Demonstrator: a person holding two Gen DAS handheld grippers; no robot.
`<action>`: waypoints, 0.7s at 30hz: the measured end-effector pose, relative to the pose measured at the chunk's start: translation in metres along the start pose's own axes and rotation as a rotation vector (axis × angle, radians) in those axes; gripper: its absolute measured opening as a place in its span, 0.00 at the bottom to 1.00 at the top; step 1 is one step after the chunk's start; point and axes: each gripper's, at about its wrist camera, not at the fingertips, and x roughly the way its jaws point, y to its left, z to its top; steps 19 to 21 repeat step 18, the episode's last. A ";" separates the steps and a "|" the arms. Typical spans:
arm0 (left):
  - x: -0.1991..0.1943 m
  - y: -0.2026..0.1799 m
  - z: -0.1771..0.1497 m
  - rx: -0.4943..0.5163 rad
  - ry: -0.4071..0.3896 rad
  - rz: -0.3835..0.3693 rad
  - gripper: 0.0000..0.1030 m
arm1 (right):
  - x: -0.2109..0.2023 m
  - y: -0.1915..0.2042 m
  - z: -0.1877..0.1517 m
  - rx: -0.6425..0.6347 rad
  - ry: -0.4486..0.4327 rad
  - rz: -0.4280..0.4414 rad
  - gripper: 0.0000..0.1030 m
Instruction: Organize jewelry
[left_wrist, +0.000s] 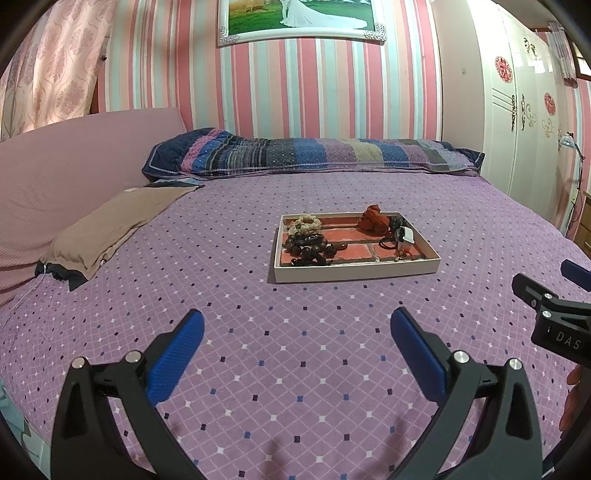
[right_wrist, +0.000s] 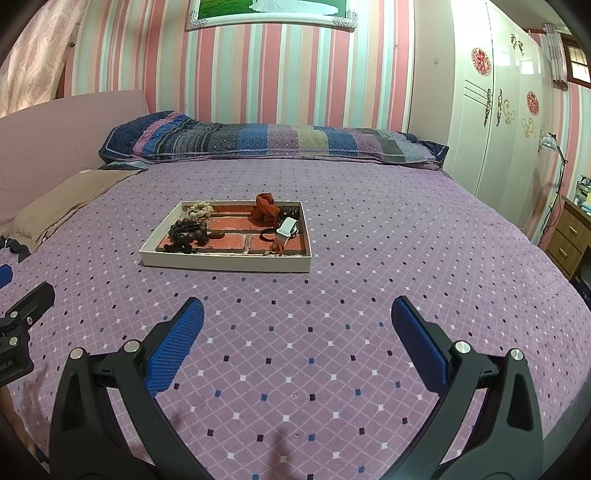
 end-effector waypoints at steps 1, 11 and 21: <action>0.000 0.000 0.000 0.000 0.001 0.000 0.96 | 0.000 -0.001 0.000 0.000 0.000 0.001 0.96; 0.001 0.001 0.001 -0.002 0.004 0.008 0.96 | 0.002 -0.002 0.000 0.002 0.004 0.004 0.96; 0.003 0.002 0.000 -0.003 0.016 0.001 0.96 | 0.003 -0.002 0.002 -0.001 0.003 0.006 0.96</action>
